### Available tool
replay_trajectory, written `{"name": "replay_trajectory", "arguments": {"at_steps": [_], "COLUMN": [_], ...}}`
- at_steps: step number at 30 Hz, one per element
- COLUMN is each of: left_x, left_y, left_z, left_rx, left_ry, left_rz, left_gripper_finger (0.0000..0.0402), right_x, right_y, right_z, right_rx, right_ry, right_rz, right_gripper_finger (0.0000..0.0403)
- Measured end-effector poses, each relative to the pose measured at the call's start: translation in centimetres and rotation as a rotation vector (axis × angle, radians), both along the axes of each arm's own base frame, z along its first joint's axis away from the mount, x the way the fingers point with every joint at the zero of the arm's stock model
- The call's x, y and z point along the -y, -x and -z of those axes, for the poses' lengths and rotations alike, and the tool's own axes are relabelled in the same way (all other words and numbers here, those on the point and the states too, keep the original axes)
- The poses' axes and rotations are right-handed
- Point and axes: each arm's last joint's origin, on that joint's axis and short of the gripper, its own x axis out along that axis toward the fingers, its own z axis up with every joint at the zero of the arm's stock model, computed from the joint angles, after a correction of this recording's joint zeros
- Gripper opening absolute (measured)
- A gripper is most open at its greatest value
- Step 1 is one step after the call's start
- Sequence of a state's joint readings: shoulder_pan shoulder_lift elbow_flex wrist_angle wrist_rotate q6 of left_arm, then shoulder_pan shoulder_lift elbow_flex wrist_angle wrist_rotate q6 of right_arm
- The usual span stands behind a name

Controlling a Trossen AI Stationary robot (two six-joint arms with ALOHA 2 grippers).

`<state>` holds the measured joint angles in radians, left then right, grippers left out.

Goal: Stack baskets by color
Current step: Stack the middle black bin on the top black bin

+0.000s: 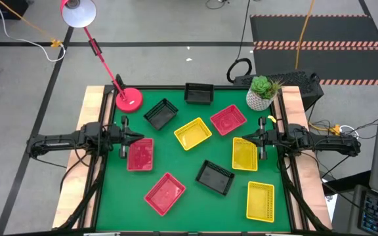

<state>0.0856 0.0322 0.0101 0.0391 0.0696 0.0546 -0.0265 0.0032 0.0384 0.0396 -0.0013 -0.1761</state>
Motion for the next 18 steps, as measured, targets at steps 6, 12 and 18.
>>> {"name": "replay_trajectory", "arguments": {"at_steps": [6,12,18], "left_x": [0.0,-0.1,-0.1], "left_y": [0.0,0.0,0.1], "left_z": [-0.2,-0.7,-2.8], "left_rx": [0.022,0.079,0.075], "left_ry": [0.010,0.046,0.119], "left_rz": [-0.018,-0.036,-0.063], "left_gripper_finger": [0.0031,0.0031,0.0014], "right_x": [0.0,0.0,0.0], "right_y": [0.0,0.0,0.0], "right_z": [0.0,0.0,0.1], "right_rx": [0.000,-0.003,-0.005], "right_ry": [0.000,0.000,0.000], "right_rz": [0.000,0.000,0.000], "right_gripper_finger": [0.0000,0.0000,0.0000]}}
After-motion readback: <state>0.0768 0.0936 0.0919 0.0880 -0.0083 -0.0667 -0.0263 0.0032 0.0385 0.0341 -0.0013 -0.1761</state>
